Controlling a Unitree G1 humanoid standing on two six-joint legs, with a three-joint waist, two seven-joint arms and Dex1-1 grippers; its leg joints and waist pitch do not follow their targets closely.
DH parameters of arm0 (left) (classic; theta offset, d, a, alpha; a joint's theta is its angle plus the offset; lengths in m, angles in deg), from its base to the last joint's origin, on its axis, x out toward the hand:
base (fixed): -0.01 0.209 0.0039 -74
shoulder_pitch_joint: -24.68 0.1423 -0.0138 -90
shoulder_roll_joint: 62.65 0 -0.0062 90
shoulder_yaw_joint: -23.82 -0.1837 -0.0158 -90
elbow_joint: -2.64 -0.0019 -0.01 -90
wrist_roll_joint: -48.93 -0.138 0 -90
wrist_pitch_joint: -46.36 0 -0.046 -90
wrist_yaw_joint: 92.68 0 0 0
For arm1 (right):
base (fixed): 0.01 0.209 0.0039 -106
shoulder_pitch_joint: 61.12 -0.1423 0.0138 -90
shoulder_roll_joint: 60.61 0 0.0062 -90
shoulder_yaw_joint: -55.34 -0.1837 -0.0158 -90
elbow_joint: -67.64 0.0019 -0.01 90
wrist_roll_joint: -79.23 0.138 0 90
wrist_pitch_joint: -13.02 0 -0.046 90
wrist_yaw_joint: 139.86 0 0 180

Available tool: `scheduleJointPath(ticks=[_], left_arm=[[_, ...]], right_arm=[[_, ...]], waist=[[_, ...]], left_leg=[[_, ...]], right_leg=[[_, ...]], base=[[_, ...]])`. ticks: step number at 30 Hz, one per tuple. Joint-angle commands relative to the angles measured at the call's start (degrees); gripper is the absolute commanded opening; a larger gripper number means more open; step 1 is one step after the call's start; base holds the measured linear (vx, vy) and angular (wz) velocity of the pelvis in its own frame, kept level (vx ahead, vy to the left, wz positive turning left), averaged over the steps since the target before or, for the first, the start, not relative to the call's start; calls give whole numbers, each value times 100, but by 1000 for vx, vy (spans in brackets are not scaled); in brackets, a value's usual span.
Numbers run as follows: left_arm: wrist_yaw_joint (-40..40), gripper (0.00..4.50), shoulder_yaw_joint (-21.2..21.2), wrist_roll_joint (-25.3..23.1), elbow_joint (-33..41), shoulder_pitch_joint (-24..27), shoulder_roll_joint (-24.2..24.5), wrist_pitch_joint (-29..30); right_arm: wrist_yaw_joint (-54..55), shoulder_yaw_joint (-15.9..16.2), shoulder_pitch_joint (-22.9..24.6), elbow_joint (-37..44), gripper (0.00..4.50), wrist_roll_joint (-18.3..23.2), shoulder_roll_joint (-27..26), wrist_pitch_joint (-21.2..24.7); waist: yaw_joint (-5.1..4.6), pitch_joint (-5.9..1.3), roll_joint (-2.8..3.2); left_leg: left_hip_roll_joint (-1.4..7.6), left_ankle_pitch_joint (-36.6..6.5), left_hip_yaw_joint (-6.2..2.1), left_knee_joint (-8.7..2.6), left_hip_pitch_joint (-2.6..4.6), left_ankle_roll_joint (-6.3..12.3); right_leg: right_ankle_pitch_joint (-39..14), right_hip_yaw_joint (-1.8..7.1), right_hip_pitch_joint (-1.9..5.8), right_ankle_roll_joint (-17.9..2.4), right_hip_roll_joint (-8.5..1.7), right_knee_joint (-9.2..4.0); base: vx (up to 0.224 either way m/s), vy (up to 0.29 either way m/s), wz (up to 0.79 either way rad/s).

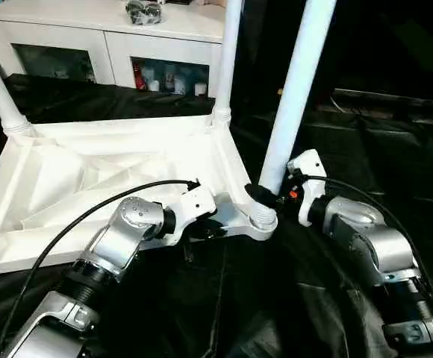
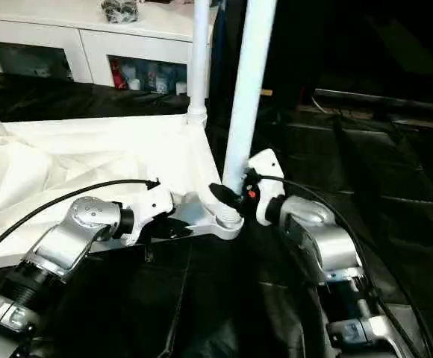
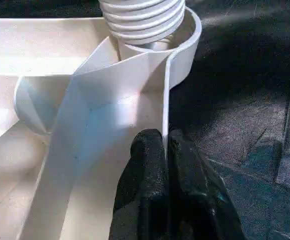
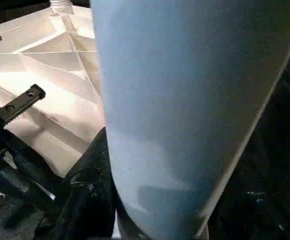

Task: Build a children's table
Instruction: Insert table leg to table base

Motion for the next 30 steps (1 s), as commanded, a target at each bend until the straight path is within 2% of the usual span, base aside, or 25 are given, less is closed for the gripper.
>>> scheduleJointPath(ticks=[1, 3, 8, 10, 11, 17, 19, 20, 23, 24, 28, 29, 30], left_arm=[[103, 0, 39, 128, -111, 61, -122, -1], [96, 0, 38, 111, -126, 42, -106, -31], [164, 0, 69, 79, -282, -41, -130, -78], [167, 0, 83, 86, -313, -57, -145, -101], [184, 0, 103, 90, -348, -82, -158, -110], [89, 0, 140, 155, -417, -142, -179, -231], [-30, 0, 167, 231, -379, -145, -155, -199], [-50, 0, 175, 239, -374, -152, -140, -190], [-74, 0, 196, 233, -415, -184, -98, -205], [-77, 0, 201, 231, -428, -190, -91, -213], [-87, 0, 221, 231, -472, -218, -72, -233], [-89, 0, 226, 228, -485, -225, -70, -242], [-104, 0, 230, 234, -498, -239, -73, -250]], right_arm=[[-35, 90, 80, -313, 189, 8, -33, 260], [-53, 100, 80, -324, 189, 0, -41, 268], [-173, 101, 164, -99, 189, 63, 32, 402], [-196, 88, 185, -65, 189, 71, 53, 413], [-211, 79, 186, -55, 189, 70, 70, 410], [-188, 23, 216, -60, 189, 17, 116, 386], [-175, 24, 239, -32, 189, 39, 116, 403], [-174, 25, 244, -24, 189, 54, 107, 415], [-161, 41, 239, -37, 189, 44, 87, 424], [-151, 40, 240, -42, 189, 43, 80, 426], [-122, 27, 245, -51, 189, 48, 59, 440], [-120, 25, 249, -48, 189, 42, 55, 442], [-119, 27, 258, -52, 189, 36, 48, 430]], waist=[[13, -284, -60], [16, -280, -41], [18, -275, -45], [22, -266, -47], [29, -264, -32], [32, -259, -24], [34, -259, -34], [29, -260, -60], [28, -253, -50], [23, -248, -64], [37, -247, -42], [37, -247, -57], [47, -248, -17]], left_leg=[[457, -599, -177, -476, 31, 202], [459, -651, -179, -482, 38, 188], [464, -723, -183, -494, 40, 147], [465, -820, -185, -500, 47, 109], [465, -848, -187, -503, 48, 95], [469, -907, -192, -516, 51, 74], [471, -910, -193, -520, 45, 76], [472, -894, -192, -522, 38, 84], [471, -935, -199, -530, 40, 78], [468, -953, -198, -534, 35, 75], [458, -963, -196, -539, 45, 70], [460, -938, -194, -543, 44, 75], [459, -943, -196, -543, 49, 69]], right_leg=[[-852, 332, 208, -1161, -616, -481], [-924, 331, 201, -1166, -615, -491], [-987, 336, 207, -1142, -615, -503], [-1182, 339, 198, -1121, -621, -522], [-1258, 342, 194, -1101, -625, -531], [-1344, 346, 181, -1065, -624, -547], [-1358, 346, 186, -1049, -629, -550], [-1356, 344, 190, -1038, -625, -548], [-1486, 342, 180, -1021, -634, -561], [-1551, 343, 179, -1007, -633, -570], [-1671, 348, 173, -948, -635, -590], [-1641, 347, 173, -939, -629, -592], [-1629, 350, 170, -950, -633, -592]], base=[[0, 0, 0], [0, 0, 0], [0, 0, 0], [0, 0, 0], [0, 0, 0], [0, 0, 0], [0, 0, 0], [0, 0, 0], [0, 0, 0], [0, 0, 0], [0, 0, 0], [0, 0, 0], [0, 0, 0]])
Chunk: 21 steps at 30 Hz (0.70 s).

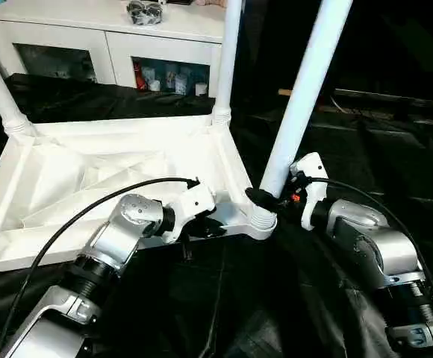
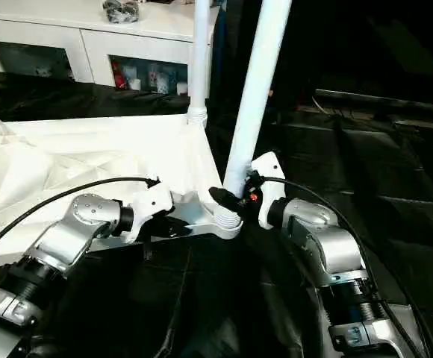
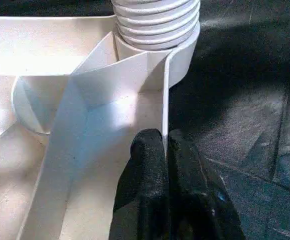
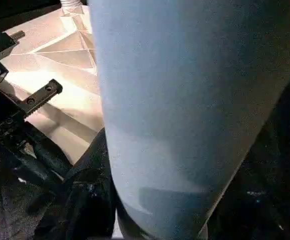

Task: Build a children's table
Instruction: Insert table leg to table base

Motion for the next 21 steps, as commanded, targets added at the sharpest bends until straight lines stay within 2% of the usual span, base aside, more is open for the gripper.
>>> scheduleJointPath(ticks=[1, 6, 7, 9, 10, 15, 21], left_arm=[[87, 0, 182, 201, -87, -45, -62, -75], [-12, 0, 161, 207, -127, -110, -99, -87], [-23, 0, 159, 208, -126, -113, -98, -87], [-61, 0, 148, 215, -128, -128, -90, -90], [-96, 0, 136, 213, -152, -147, -69, -111], [-140, 0, 129, 201, -202, -183, -21, -146], [-10, 0, 180, 187, -271, -236, -88, -170]], right_arm=[[49, 106, 142, -201, 189, -106, -2, 183], [85, -17, 91, -552, 189, -76, -130, 20], [89, -19, 84, -579, 189, -80, -135, 12], [95, -31, 81, -651, 189, -72, -144, 37], [77, -12, 99, -656, 189, -88, -121, 42], [38, -20, 155, -643, 189, -115, -76, 71], [115, -486, 220, -770, 189, 274, -300, -23]], waist=[[24, -252, -30], [19, -255, 14], [17, -253, 38], [11, -252, 25], [14, -251, 45], [15, -253, 47], [29, -247, 52]], left_leg=[[463, -973, -201, -478, 18, 98], [470, -1067, -209, -492, 30, 46], [479, -1077, -217, -501, 24, 34], [479, -1129, -211, -502, 34, 25], [476, -1125, -211, -502, 34, 23], [480, -1142, -212, -506, 35, 16], [488, -1217, -211, -512, 44, 17]], right_leg=[[-1619, 354, 173, -959, -627, -584], [-1533, 345, 170, -1068, -624, -583], [-1487, 345, 175, -1089, -628, -572], [-1512, 348, 174, -1105, -628, -583], [-1497, 351, 171, -1102, -625, -582], [-1440, 356, 179, -1116, -633, -583], [-1508, 362, 168, -1160, -649, -601]], base=[[0, 0, 0], [0, 0, 0], [0, 0, 0], [0, 0, 0], [0, 0, 0], [0, 0, 0], [0, 0, 0]])
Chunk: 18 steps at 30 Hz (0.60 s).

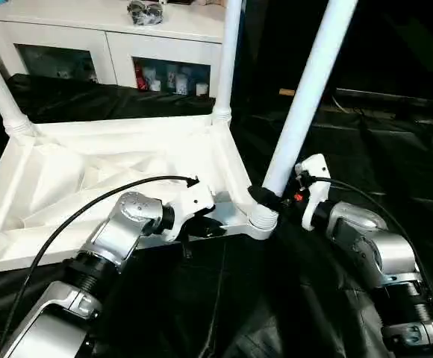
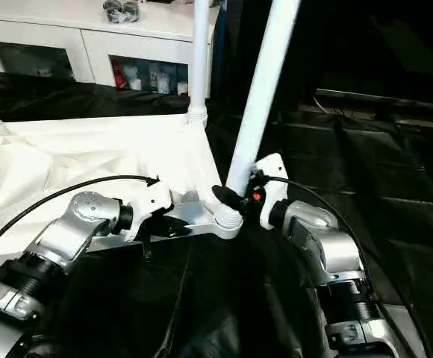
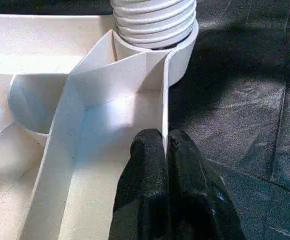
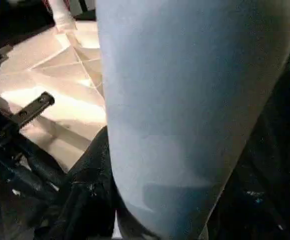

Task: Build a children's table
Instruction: Insert table leg to table base

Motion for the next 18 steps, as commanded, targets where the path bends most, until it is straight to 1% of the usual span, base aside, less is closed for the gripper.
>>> scheduleJointPath(ticks=[1, 4, 5, 7, 8, 9, 10, 11, 12, 13, 14, 15, 16, 17, 18], left_arm=[[146, 0, 185, 155, -61, -119, -82, -117], [229, 0, 228, 148, -97, -139, -97, -146], [251, 0, 242, 145, -116, -150, -95, -156], [264, 0, 250, 140, -150, -166, -94, -176], [275, 0, 255, 137, -173, -177, -95, -188], [316, 0, 273, 130, -210, -197, -108, -200], [316, 0, 273, 130, -210, -197, -108, -200], [353, 0, 289, 122, -243, -216, -123, -210], [360, 0, 292, 119, -253, -223, -126, -216], [365, 0, 295, 116, -261, -229, -128, -221], [369, 0, 295, 113, -278, -240, -131, -234], [369, 0, 295, 113, -287, -245, -132, -241], [364, 0, 290, 110, -293, -248, -129, -254], [351, 0, 281, 106, -301, -250, -123, -270], [343, 0, 277, 105, -298, -248, -118, -276]], right_arm=[[142, -87, 202, -321, 189, 50, -55, 99], [300, -428, 380, -338, 189, 285, -233, -72], [382, -586, 505, -303, 189, 391, -324, -166], [427, -687, 655, -231, 189, 446, -405, -258], [450, -722, 748, -172, 189, 470, -450, -302], [460, -716, 896, -67, 189, 447, -501, -421], [460, -716, 896, -67, 189, 447, -501, -421], [454, -619, 1059, 75, 189, 341, -515, -595], [458, -558, 1117, 144, 189, 274, -509, -666], [468, -497, 1170, 216, 189, 205, -503, -732], [504, -377, 1242, 355, 189, 73, -480, -807], [520, -268, 1284, 470, 188, -26, -448, -835], [530, -152, 1298, 587, 188, -120, -410, -842], [530, -18, 1281, 693, 188, -227, -356, -830], [528, 41, 1267, 736, 188, -270, -330, -819]], waist=[[22, -252, 28], [28, -247, 57], [33, -249, 49], [35, -246, 55], [43, -240, 74], [41, -240, 81], [56, -240, 77], [51, -236, 83], [62, -238, 87], [67, -227, 92], [72, -221, 95], [73, -223, 95], [71, -220, 114], [68, -224, 109], [68, -223, 112]], left_leg=[[488, -1200, -217, -497, 30, 18], [499, -1238, -215, -506, 37, 17], [496, -1232, -215, -506, 41, 22], [496, -1232, -216, -509, 30, 36], [496, -1245, -215, -514, 30, 36], [490, -1252, -219, -517, 25, 38], [499, -1259, -216, -517, 32, 37], [496, -1285, -219, -522, 31, 38], [497, -1282, -218, -523, 23, 41], [496, -1320, -215, -526, 29, 41], [492, -1315, -228, -538, 12, 38], [496, -1323, -230, -539, 14, 38], [496, -1353, -232, -541, 19, 28], [498, -1315, -235, -547, 15, 19], [498, -1303, -234, -544, 13, 21]], right_leg=[[-1509, 360, 178, -1159, -650, -580], [-1486, 361, 160, -1160, -651, -594], [-1469, 360, 163, -1158, -651, -593], [-1473, 359, 163, -1160, -651, -589], [-1537, 361, 156, -1128, -653, -601], [-1570, 360, 164, -1120, -652, -604], [-1604, 365, 149, -1073, -656, -613], [-1640, 365, 149, -1077, -657, -614], [-1714, 362, 154, -1032, -660, -628], [-1798, 371, 137, -990, -654, -641], [-1916, 364, 152, -946, -664, -650], [-1951, 368, 146, -923, -663, -649], [-2017, 370, 137, -895, -659, -659], [-1954, 371, 142, -883, -648, -645], [-1909, 374, 142, -892, -646, -640]], base=[[0, 0, 0], [0, 0, 0], [0, 0, 0], [0, 0, 0], [0, 0, 0], [0, 0, 0], [0, 0, 0], [0, 0, 0], [0, 0, 0], [0, 0, 0], [0, 0, 0], [0, 0, 0], [0, 0, 0], [0, 0, 0], [0, 0, 0]])
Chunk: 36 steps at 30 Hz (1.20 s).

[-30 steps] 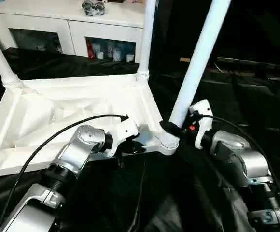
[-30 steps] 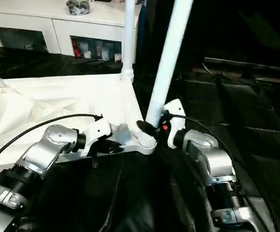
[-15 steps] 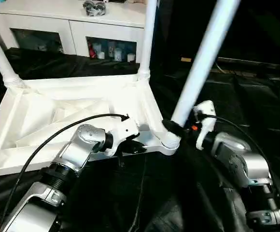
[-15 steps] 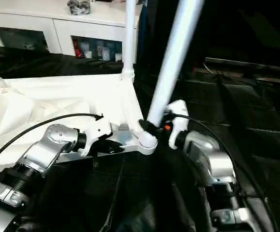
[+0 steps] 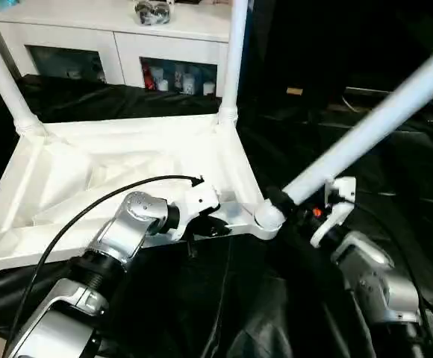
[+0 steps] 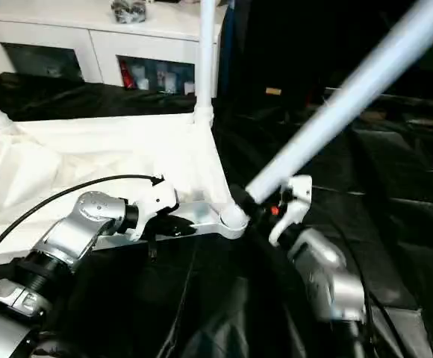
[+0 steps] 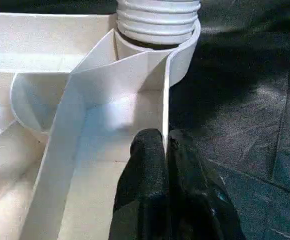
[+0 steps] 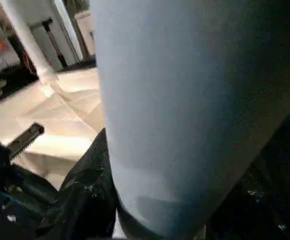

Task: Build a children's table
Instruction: Insert table leg to table base

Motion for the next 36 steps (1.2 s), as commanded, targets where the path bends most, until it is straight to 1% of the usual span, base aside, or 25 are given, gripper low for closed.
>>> scheduleJointPath(ticks=[1, 3, 4, 5, 6, 7, 8, 9, 11, 12, 13, 14, 15, 17, 21, 22, 23, 24, 26, 27, 29, 31, 32, 33, 36], left_arm=[[284, 0, 265, 93, -63, -151, 17, -94], [254, 0, 242, 73, -85, -157, 29, -127], [250, 0, 240, 71, -90, -158, 29, -132], [230, 0, 231, 68, -81, -146, 40, -138], [221, 0, 227, 66, -72, -139, 46, -139], [198, 0, 220, 65, -69, -131, 58, -149], [125, 0, 195, 66, -27, -98, 94, -144], [92, 0, 185, 68, -15, -89, 108, -146], [60, 0, 178, 74, -12, -84, 120, -154], [33, 0, 174, 78, 7, -68, 139, -163], [4, 0, 170, 80, 7, -62, 160, -185], [-53, 0, 165, 89, -8, -64, 187, -231], [-111, 0, 164, 106, -9, -66, 206, -259], [-234, 0, 145, 136, 8, -67, 247, -327], [-496, 0, 91, 189, 53, -79, 341, -459], [-1024, 0, -34, 265, 141, -68, 508, -626], [-1146, 0, -65, 279, 162, -66, 548, -660], [-1307, 0, -93, 303, 181, -70, 601, -681], [-1412, 0, -93, 330, 179, -84, 628, -678], [-1522, 0, -87, 354, 137, -119, 658, -703], [-1711, 0, -92, 373, 57, -184, 720, -741], [-1770, 0, -85, 348, -59, -255, 756, -791], [-1756, 0, -76, 332, -108, -282, 761, -813], [-1755, 0, -61, 325, -161, -311, 765, -838], [-1636, 0, -16, 286, -243, -361, 756, -827]], right_arm=[[-37, 351, 98, -52, 188, -380, 138, 200], [-100, 513, -48, -126, 188, -541, 257, 259], [-110, 535, -68, -140, 188, -559, 271, 271], [-201, 649, -166, -241, 188, -649, 348, 299], [-251, 708, -213, -294, 188, -694, 388, 308], [-345, 797, -277, -376, 188, -744, 439, 320], [-547, 960, -368, -512, 188, -829, 526, 295], [-640, 1027, -395, -548, 188, -846, 562, 314], [-737, 1101, -416, -570, 188, -862, 606, 341], [-837, 1173, -422, -593, 188, -884, 647, 332], [-952, 1233, -446, -657, 188, -893, 675, 321], [-1113, 1268, -493, -791, 188, -870, 683, 266], [-1229, 1275, -534, -898, 188, -846, 684, 217], [-1476, 1349, -605, -1051, 188, -863, 735, 96], [-1840, 1460, -702, -1176, 188, -862, 841, -43], [-2179, 1545, -759, -1308, 188, -907, 932, -261], [-2258, 1565, -770, -1339, 188, -917, 952, -309], [-2418, 1597, -789, -1396, 188, -924, 982, -397], [-2590, 1617, -797, -1440, 188, -907, 1001, -480], [-2803, 1648, -792, -1448, 188, -858, 1031, -509], [-3111, 1719, -781, -1453, 188, -813, 1088, -573], [-3310, 1801, -779, -1497, 188, -846, 1134, -658], [-3370, 1829, -779, -1516, 188, -863, 1145, -706], [-3432, 1859, -783, -1545, 188, -873, 1153, -757], [-3394, 1850, -810, -1638, 188, -917, 1121, -839]], waist=[[3, -236, -26], [-5, -228, -12], [-15, -224, -16], [-17, -223, -19], [-22, -221, -47], [-24, -220, -33], [-33, -226, -78], [-36, -220, -62], [-52, -211, -64], [-67, -214, -153], [-52, -214, -119], [-52, -220, -102], [-64, -224, -115], [-55, -237, -115], [-55, -267, -129], [-55, -276, -147], [-55, -276, -147], [-66, -276, -117], [-68, -294, -116], [-69, -301, -119], [-65, -308, -125], [-53, -307, -103], [-52, -301, -118], [-42, -301, -113], [-35, -290, -111]], left_leg=[[497, -1287, -232, -534, 29, 28], [493, -1309, -232, -533, 25, 32], [491, -1345, -235, -539, 23, 30], [488, -1352, -233, -534, 24, 30], [488, -1349, -236, -530, 17, 45], [489, -1340, -233, -527, 23, 50], [490, -1301, -239, -522, 13, 78], [490, -1305, -233, -521, 17, 86], [497, -1337, -232, -526, 19, 89], [496, -1314, -222, -522, 16, 111], [495, -1281, -233, -521, 14, 122], [492, -1231, -226, -516, 11, 135], [491, -1204, -223, -514, 9, 152], [502, -1145, -218, -511, 25, 161], [503, -954, -211, -497, 20, 225], [498, -901, -209, -489, 9, 266], [498, -901, -209, -489, 9, 266], [510, -841, -213, -494, 2, 294], [519, -779, -205, -482, 28, 303], [516, -706, -196, -471, 38, 349], [512, -595, -185, -453, 40, 428], [514, -610, -185, -452, 40, 450], [515, -688, -175, -453, 51, 431], [511, -722, -173, -451, 57, 419], [529, -886, -189, -478, 61, 296]], right_leg=[[-1858, 373, 145, -930, -646, -618], [-1886, 375, 144, -955, -651, -620], [-1956, 372, 146, -945, -647, -624], [-1987, 374, 143, -939, -650, -630], [-2060, 373, 149, -935, -661, -628], [-2098, 377, 137, -924, -660, -639], [-2091, 372, 151, -936, -666, -619], [-2095, 371, 142, -942, -661, -629], [-2129, 374, 135, -933, -658, -639], [-2130, 373, 141, -917, -652, -640], [-2124, 375, 144, -927, -666, -624], [-2090, 378, 144, -925, -667, -630], [-1969, 374, 146, -978, -661, -621], [-1748, 370, 144, -1039, -656, -603], [-1155, 354, 182, -1200, -644, -537], [-1024, 349, 196, -1236, -648, -520], [-1024, 349, 196, -1236, -648, -520], [-807, 345, 206, -1294, -646, -491], [-537, 341, 204, -1374, -637, -464], [-200, 327, 214, -1517, -629, -432], [77, 325, 227, -1614, -628, -410], [90, 321, 237, -1648, -634, -411], [2, 321, 228, -1656, -631, -426], [-58, 321, 227, -1663, -635, -433], [-322, 325, 237, -1653, -646, -448]], base=[[0, 0, 0], [0, 0, 0], [0, 0, 0], [0, 0, 0], [0, 0, 0], [0, 0, 0], [0, 0, 0], [0, 0, 0], [0, 0, 0], [0, 0, 0], [0, 0, 0], [0, 0, 0], [0, 0, 0], [0, 0, 0], [0, 0, 0], [0, 0, 0], [0, 0, 0], [0, 0, 0], [0, 0, 0], [0, 0, 0], [0, 0, 0], [0, 0, 0], [0, 0, 0], [0, 0, 0], [0, 0, 0]])
